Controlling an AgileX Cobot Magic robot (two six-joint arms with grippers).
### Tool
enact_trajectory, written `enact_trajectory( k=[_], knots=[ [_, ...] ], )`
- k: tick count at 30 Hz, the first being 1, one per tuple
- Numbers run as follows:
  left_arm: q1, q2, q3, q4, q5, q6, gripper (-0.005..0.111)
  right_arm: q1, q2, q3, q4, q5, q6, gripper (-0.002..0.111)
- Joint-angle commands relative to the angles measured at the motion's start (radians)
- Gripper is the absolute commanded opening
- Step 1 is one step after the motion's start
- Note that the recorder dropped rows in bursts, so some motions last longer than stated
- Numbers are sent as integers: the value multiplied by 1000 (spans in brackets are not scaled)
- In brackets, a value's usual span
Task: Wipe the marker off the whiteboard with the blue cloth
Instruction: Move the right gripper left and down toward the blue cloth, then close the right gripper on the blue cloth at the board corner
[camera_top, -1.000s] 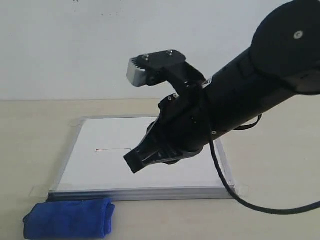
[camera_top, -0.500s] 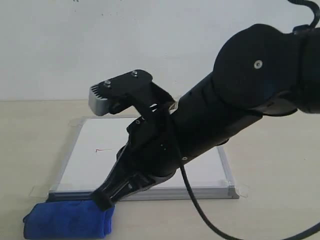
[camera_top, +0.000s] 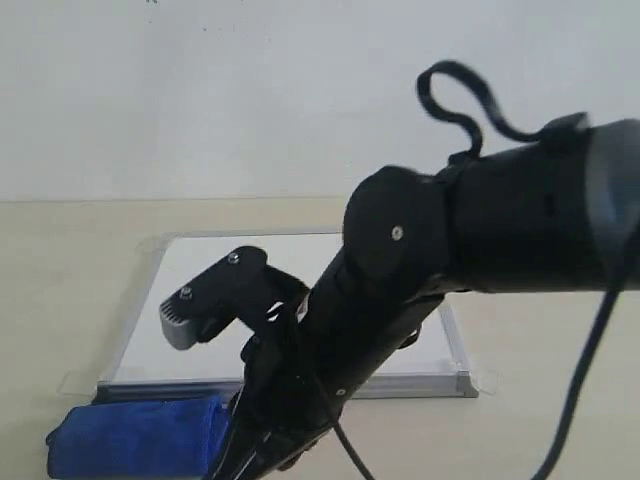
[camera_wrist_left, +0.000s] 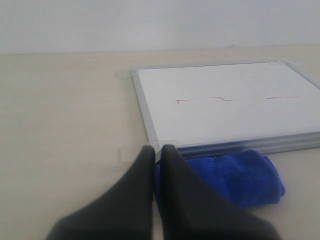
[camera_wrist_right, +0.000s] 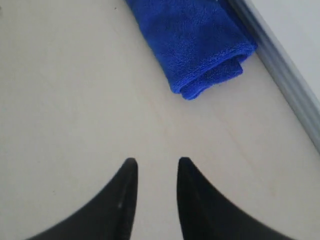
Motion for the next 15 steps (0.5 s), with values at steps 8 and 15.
enact_trajectory(
  k=[8,15],
  knots=[
    [0,-2,-2,-10,-5,1,4,88,238,-279,-96,2,-225,41],
    [0,-2,-2,-10,-5,1,4,93,356,-391,-89,51,-411,43]
  ],
)
